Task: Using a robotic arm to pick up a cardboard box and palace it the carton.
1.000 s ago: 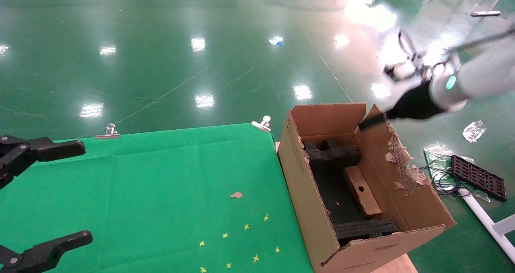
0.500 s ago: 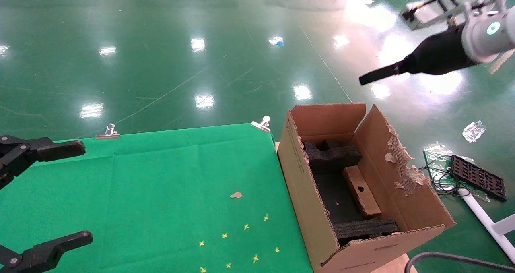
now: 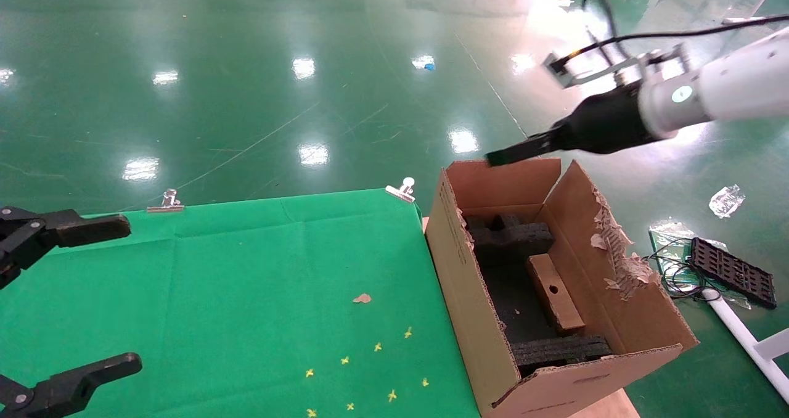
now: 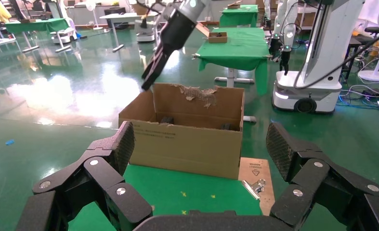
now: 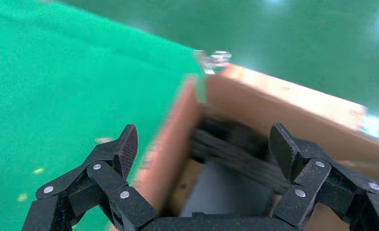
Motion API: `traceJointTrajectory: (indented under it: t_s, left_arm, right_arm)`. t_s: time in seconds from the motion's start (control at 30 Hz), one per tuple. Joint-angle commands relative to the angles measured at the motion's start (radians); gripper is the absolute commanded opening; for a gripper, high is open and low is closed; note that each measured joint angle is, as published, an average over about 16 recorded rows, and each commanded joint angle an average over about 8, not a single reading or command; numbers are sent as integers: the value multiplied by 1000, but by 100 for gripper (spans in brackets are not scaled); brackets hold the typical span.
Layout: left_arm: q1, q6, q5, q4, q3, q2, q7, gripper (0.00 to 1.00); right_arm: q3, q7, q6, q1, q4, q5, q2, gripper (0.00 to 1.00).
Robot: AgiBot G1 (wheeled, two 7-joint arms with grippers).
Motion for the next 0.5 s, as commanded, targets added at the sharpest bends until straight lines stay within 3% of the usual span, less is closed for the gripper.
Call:
traceJointTrajectory:
  t_s: [0.03, 0.5]
  left_arm:
    - [0, 0, 0, 0, 0, 0, 0, 100]
    - [0, 0, -1, 0, 1, 0, 0, 100]
  right_arm:
    - [42, -19, -9, -37, 36, 18, 6, 100]
    - [336, -154, -76, -298, 288, 148, 52, 100]
